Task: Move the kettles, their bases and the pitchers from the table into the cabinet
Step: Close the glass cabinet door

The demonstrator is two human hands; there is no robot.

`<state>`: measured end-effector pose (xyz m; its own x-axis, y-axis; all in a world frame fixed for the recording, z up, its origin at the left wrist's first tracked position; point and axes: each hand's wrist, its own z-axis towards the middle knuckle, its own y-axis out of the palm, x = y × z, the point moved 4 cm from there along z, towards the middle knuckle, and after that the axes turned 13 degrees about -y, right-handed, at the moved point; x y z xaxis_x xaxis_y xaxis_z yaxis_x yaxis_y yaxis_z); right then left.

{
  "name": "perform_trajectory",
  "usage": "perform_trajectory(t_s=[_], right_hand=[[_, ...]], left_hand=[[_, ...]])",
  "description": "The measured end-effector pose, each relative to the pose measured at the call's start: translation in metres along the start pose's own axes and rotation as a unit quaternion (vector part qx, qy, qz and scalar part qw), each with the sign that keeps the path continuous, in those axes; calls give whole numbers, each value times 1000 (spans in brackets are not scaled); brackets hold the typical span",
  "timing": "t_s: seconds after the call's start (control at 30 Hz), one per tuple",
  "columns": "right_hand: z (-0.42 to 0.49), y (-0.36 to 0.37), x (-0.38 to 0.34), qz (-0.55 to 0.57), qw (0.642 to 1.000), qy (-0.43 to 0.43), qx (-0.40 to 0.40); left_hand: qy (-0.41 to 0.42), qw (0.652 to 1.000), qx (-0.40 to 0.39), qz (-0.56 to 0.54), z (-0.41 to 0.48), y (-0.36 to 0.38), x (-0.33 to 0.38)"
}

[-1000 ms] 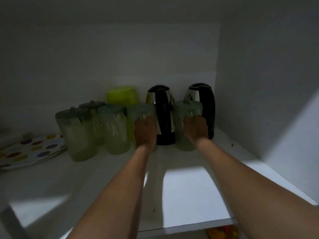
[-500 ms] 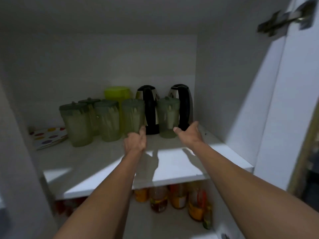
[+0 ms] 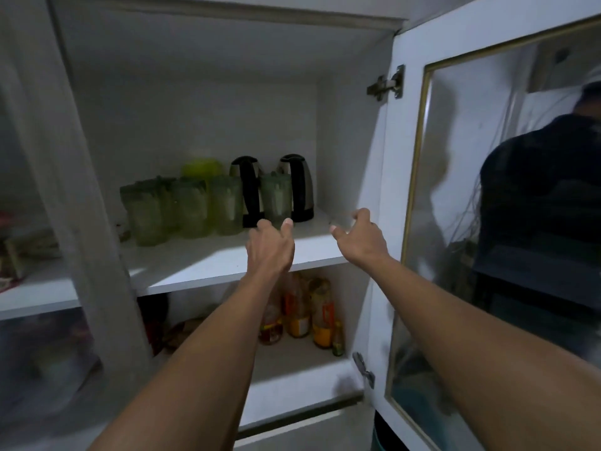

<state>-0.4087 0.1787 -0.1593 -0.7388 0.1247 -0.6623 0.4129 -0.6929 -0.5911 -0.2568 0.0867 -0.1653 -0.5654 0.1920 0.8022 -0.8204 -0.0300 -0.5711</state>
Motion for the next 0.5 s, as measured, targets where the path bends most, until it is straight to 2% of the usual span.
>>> perform_trajectory(t_s=[0.2, 0.37, 0.5], right_hand=[[-94, -90, -15, -68, 993, 25, 96], [-185, -160, -7, -158, 977, 96, 109], [-230, -224, -5, -194, 958, 130, 167]], left_hand=[[97, 992, -80, -23, -85, -1, 11], [94, 981, -167, -43, -178, 13, 7], [113, 968, -212, -71, -242, 18, 32]])
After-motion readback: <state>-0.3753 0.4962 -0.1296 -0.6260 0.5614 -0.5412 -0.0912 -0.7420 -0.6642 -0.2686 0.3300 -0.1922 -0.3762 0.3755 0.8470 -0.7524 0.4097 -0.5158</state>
